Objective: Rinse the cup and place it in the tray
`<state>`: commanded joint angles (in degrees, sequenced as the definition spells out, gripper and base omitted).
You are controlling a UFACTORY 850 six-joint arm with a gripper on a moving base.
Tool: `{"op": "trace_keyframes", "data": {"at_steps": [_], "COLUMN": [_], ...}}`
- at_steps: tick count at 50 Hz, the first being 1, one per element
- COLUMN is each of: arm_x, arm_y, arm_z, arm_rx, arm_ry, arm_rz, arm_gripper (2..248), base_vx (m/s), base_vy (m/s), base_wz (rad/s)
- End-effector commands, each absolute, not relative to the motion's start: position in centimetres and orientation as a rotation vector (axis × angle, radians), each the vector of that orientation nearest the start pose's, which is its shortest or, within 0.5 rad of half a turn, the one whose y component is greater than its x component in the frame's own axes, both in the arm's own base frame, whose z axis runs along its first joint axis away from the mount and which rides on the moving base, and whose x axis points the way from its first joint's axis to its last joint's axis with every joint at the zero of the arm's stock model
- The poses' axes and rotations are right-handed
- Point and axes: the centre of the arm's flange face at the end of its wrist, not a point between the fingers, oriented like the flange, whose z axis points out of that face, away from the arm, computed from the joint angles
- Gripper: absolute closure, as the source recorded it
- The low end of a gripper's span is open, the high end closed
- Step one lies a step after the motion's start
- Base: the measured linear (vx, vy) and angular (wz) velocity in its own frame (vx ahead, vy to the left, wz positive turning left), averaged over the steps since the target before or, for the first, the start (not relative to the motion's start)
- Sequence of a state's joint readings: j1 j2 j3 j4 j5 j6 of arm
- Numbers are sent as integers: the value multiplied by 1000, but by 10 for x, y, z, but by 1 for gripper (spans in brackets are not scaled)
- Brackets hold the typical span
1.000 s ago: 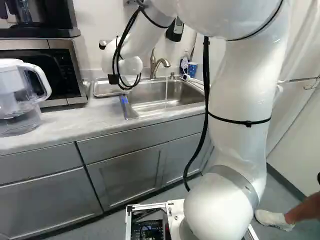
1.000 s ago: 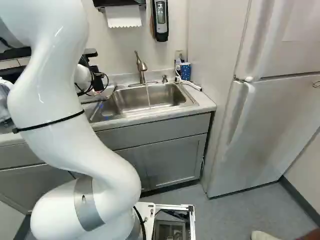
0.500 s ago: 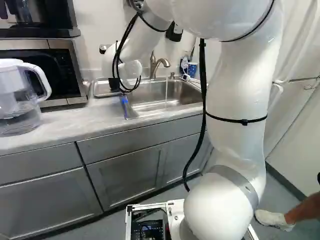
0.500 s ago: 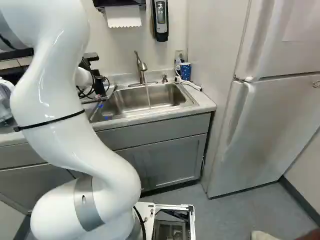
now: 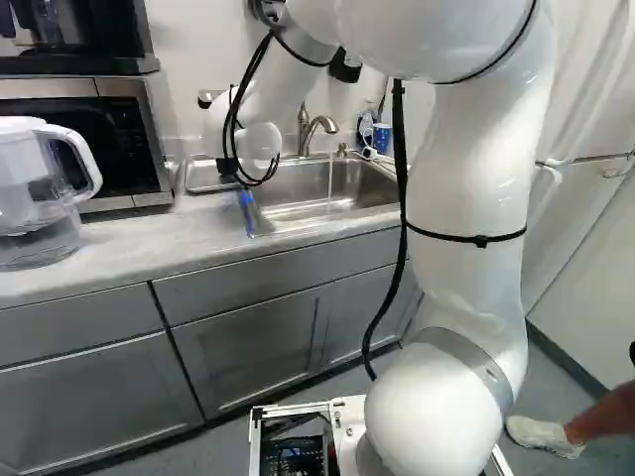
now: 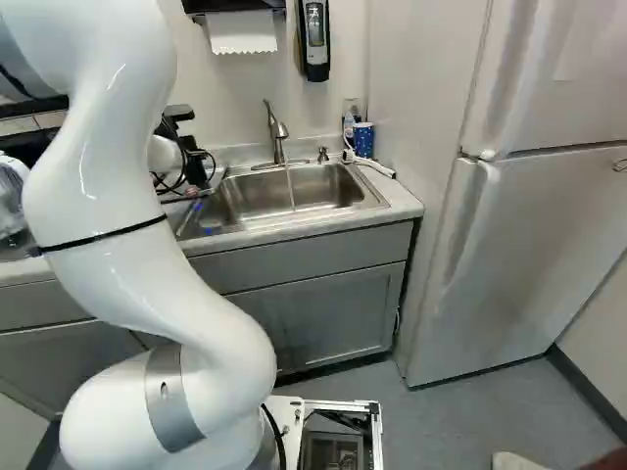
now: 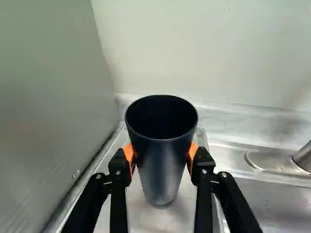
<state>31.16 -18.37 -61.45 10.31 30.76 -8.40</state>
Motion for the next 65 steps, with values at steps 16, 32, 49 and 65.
{"op": "trace_keyframes", "data": {"at_steps": [16, 32, 49, 65], "arm_x": [526, 526, 526, 526], "arm_y": [308, 308, 308, 308], "arm_z": [500, 500, 499, 499], "arm_rx": [-2259, -2262, -2268, -2268], "arm_ry": [-536, -537, -539, -539], "arm_rz": [-1713, -1709, -1702, -1702], "arm_gripper": [127, 127, 127, 127], "base_vx": [0, 0, 0, 0], "base_vy": [0, 0, 0, 0], "base_wz": [0, 0, 0, 0]}}
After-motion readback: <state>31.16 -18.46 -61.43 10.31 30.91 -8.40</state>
